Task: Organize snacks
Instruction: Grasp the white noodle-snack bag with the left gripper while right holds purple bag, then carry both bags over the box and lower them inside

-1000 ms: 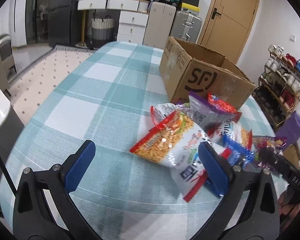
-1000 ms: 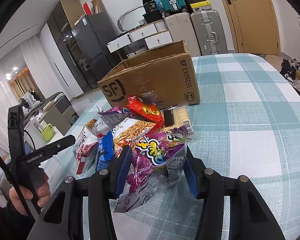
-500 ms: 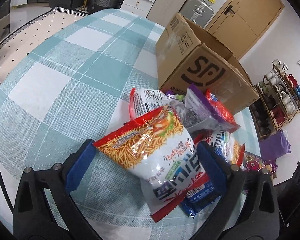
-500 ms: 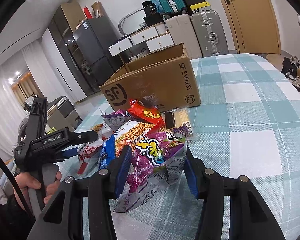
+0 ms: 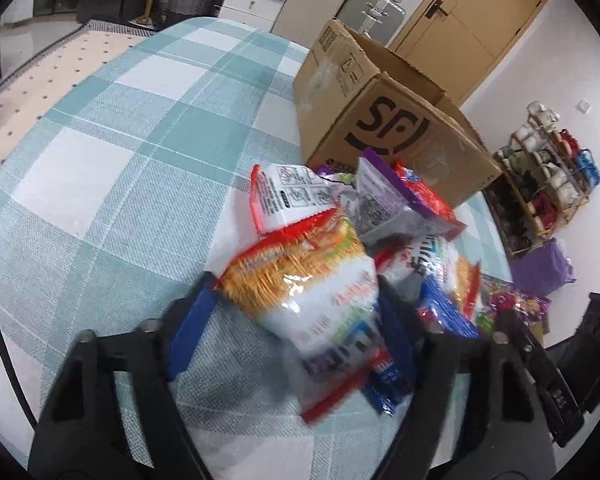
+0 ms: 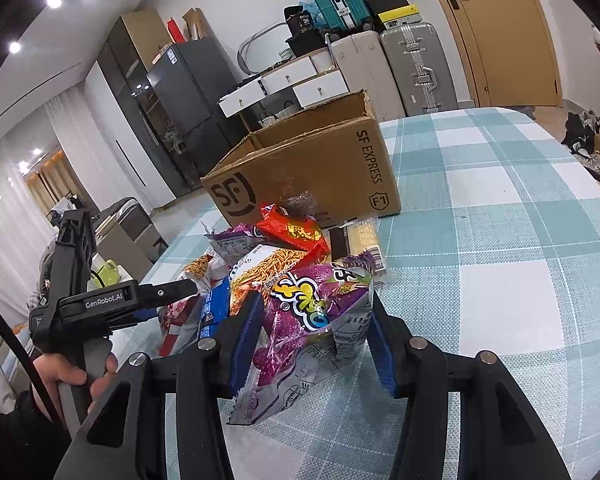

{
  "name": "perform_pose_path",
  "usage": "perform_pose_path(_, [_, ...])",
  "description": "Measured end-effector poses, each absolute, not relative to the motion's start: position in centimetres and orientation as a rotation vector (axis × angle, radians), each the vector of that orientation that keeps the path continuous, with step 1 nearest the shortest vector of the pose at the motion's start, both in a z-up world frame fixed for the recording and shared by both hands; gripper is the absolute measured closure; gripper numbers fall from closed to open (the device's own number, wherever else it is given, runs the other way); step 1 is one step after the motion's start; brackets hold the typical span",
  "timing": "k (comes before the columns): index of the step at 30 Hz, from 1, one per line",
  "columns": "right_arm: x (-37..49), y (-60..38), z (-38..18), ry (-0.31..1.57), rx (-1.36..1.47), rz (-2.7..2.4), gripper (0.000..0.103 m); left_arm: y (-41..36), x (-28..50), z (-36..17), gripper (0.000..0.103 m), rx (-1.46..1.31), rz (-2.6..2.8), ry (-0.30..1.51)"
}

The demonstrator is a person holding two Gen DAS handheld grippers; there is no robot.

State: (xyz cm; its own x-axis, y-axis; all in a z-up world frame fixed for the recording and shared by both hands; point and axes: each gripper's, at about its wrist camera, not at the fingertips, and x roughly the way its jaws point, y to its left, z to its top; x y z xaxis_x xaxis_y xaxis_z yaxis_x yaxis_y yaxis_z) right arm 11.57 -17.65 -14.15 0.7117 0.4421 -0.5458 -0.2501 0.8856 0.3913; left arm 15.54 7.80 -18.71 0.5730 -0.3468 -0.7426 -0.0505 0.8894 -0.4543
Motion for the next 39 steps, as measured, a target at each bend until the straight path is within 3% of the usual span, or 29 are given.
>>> perform_pose_path(7, [11.5, -17.7, -14.0, 0.669, 0.297, 0.376, 0.052, 7.1, 14.7, -18.2, 0.054, -0.419, -0.202, 0.953])
perform_pose_path(26, [10.2, -17.6, -13.2, 0.633, 0.281, 0.345, 0.052, 7.9, 11.5, -12.8, 0.054, -0.334, -0.242, 0.832])
perform_pose_path(39, [8.2, -18.3, -6.9, 0.532, 0.268, 0.360, 0.052, 7.5, 11.4, -6.9, 0.054, -0.250, -0.297, 0.735])
